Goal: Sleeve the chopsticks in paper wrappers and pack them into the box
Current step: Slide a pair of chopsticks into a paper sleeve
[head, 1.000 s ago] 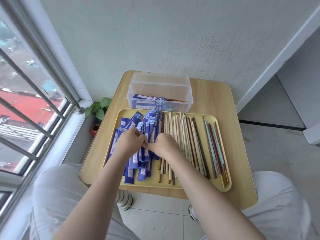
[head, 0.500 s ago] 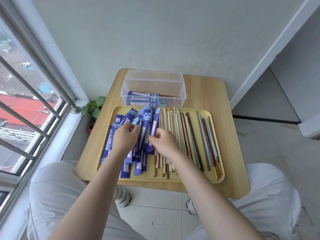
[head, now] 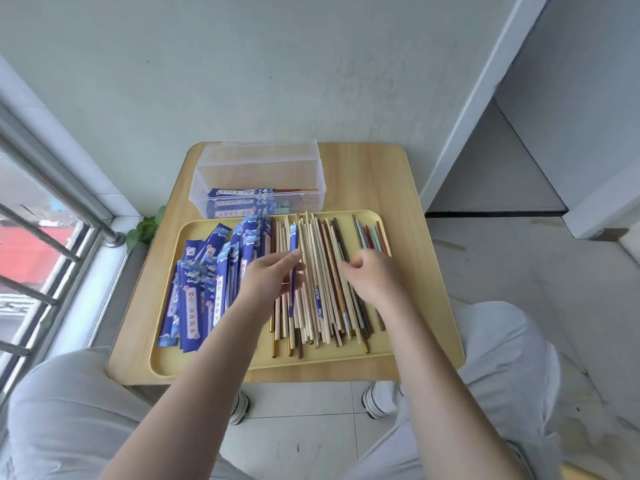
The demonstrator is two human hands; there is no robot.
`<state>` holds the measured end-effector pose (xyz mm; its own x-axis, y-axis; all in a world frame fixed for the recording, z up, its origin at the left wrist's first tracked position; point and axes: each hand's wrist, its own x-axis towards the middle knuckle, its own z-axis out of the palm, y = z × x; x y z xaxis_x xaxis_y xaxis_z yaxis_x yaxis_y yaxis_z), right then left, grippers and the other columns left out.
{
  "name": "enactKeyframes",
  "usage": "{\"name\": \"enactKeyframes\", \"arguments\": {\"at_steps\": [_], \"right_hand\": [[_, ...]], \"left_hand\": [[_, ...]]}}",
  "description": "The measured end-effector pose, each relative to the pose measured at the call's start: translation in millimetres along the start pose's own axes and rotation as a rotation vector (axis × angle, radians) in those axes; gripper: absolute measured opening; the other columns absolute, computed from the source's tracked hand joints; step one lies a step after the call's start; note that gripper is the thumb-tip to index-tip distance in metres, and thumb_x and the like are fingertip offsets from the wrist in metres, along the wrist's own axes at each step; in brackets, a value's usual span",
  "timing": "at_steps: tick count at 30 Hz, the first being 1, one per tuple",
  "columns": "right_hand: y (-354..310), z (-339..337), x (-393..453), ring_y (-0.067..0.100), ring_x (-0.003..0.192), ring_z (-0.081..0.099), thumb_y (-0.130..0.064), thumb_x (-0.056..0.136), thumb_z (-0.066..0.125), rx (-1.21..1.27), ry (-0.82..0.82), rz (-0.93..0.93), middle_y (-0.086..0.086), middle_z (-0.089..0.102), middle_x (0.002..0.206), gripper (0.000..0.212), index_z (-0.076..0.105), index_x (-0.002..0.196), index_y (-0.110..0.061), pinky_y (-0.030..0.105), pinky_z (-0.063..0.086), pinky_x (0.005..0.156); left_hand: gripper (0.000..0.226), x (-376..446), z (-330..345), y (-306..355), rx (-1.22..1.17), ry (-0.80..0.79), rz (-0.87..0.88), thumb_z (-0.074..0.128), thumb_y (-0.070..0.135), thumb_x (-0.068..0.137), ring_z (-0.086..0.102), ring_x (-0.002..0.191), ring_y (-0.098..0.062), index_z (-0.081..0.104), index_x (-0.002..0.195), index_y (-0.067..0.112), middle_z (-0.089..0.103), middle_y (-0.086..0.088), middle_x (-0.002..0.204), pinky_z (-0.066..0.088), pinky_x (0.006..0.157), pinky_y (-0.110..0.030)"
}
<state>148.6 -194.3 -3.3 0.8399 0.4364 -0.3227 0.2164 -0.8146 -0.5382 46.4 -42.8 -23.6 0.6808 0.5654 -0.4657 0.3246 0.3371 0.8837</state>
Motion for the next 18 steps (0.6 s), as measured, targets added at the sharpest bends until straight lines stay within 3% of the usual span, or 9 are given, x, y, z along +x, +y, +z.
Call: {"name": "enactKeyframes", "arguments": {"at_steps": [2,5,8,12,15,18], "right_hand": [[13.7,4.0,9.5,0.023,0.090,0.064,-0.023,0.101,0.054,-0.199,0.175,0.112,0.009,0.063,0.111,0.022,0.060,0.116,-0.008,0.033,0.049,0.067],[21.3,15.4,16.4,0.026,0.098,0.062,-0.013,0.098,0.058,-0.326,0.172,0.209,0.012,0.056,0.122,0.032,0.054,0.129,-0.006,0.031,0.050,0.069],[22.0,27.5,21.8,0.030,0.100,0.066,-0.006,0.098,0.055,-0.337,0.196,0.204,0.014,0.061,0.121,0.034,0.052,0.131,-0.004,0.034,0.054,0.072],[24.8,35.5,23.5,0.028,0.088,0.067,-0.018,0.102,0.055,-0.184,0.184,0.101,0.011,0.066,0.106,0.022,0.056,0.119,-0.004,0.029,0.046,0.059],[30.0,37.7,22.4,0.021,0.066,0.054,-0.024,0.099,0.060,-0.120,0.183,0.042,0.004,0.058,0.083,0.017,0.059,0.101,-0.007,0.023,0.033,0.046],[28.6,36.5,19.6,0.017,0.058,0.049,-0.024,0.095,0.063,-0.133,0.196,0.046,0.002,0.055,0.076,0.016,0.057,0.089,-0.011,0.022,0.028,0.043]], "left_hand": [[0.020,0.9,3.6,-7.0,-0.025,-0.029,-0.056,0.069,0.024,0.094,0.069,0.077,-0.025,0.072,0.101,0.005,0.073,-0.014,0.092,0.060,0.080,-0.038],[0.030,1.2,6.2,-15.4,-0.068,-0.045,-0.126,0.069,0.026,0.094,0.068,0.080,-0.028,0.070,0.108,0.000,0.072,-0.016,0.092,0.059,0.079,-0.038],[0.030,0.9,6.7,-19.2,-0.115,-0.060,-0.138,0.067,0.025,0.095,0.067,0.081,-0.027,0.069,0.111,-0.001,0.071,-0.014,0.089,0.058,0.085,-0.040],[0.031,-0.4,4.9,-18.5,-0.118,-0.103,-0.118,0.064,0.025,0.097,0.064,0.084,-0.029,0.067,0.113,-0.001,0.069,-0.014,0.089,0.056,0.086,-0.040],[0.028,-1.3,2.4,-18.6,-0.129,-0.120,-0.116,0.062,0.024,0.098,0.063,0.086,-0.030,0.066,0.113,0.000,0.068,-0.016,0.092,0.056,0.087,-0.040],[0.026,-1.7,1.7,-20.5,-0.149,-0.111,-0.123,0.062,0.024,0.098,0.066,0.087,-0.029,0.066,0.113,0.002,0.068,-0.017,0.096,0.056,0.088,-0.039]]}}
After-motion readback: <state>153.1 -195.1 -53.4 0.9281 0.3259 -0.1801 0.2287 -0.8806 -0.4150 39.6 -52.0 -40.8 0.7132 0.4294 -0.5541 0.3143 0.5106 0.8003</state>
